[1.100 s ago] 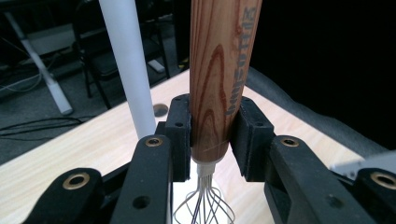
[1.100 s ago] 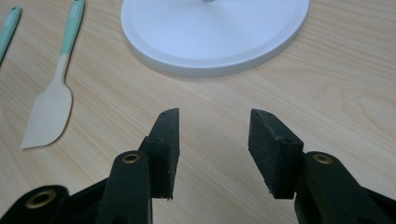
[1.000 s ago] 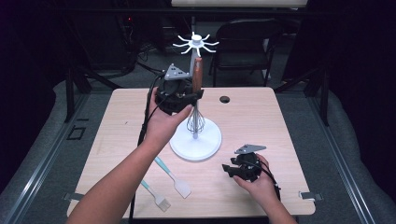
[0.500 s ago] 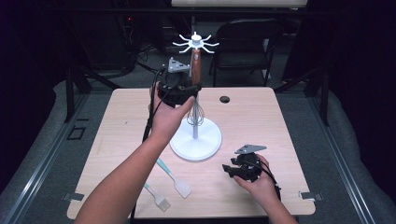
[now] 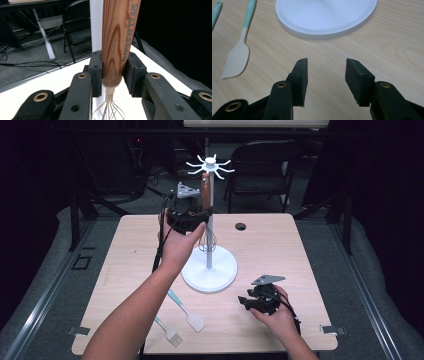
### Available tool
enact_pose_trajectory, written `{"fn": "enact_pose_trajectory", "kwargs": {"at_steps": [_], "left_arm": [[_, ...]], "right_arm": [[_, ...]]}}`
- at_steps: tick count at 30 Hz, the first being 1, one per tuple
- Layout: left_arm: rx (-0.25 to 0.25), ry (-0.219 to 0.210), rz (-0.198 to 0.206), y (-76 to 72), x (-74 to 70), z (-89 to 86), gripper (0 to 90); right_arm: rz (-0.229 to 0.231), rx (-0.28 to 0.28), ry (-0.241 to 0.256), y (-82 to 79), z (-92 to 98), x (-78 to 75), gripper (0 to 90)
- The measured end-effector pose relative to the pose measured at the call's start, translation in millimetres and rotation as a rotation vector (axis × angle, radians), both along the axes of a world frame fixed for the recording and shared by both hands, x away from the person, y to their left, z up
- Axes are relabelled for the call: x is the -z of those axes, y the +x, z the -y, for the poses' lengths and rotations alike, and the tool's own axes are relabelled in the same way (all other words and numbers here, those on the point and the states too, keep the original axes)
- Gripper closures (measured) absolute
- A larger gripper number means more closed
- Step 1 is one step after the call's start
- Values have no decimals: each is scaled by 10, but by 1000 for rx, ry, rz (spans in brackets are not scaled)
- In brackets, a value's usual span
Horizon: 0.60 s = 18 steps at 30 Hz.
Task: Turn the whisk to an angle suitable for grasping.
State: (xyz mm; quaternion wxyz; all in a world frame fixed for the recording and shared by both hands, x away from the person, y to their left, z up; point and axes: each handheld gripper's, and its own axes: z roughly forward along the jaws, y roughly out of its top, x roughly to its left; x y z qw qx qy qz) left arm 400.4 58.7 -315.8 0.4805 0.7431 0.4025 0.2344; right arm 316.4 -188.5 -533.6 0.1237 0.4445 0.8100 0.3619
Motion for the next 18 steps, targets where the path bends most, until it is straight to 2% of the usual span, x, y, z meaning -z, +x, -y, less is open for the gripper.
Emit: {"fn": "enact_pose_trajectory", "kwargs": {"at_steps": [7,11,14,16,17,18], "left_arm": [[-4,-14,10,-10,47,-8,619],[-8,-13,-3,-12,139,-53,579],[-9,-17,-17,-30,236,-94,562],[-1,-22,-25,-52,302,-135,548],[0,-28,-31,-67,335,-157,543],[2,-33,-35,-77,362,-174,541]], "right_arm": [[8,0,-6,0,-1,4,515],[4,-1,-13,-1,1,17,504],[24,2,-18,12,1,20,482],[36,4,-35,18,2,19,468],[36,0,-74,20,17,0,464],[42,-2,-81,24,22,6,464]]}}
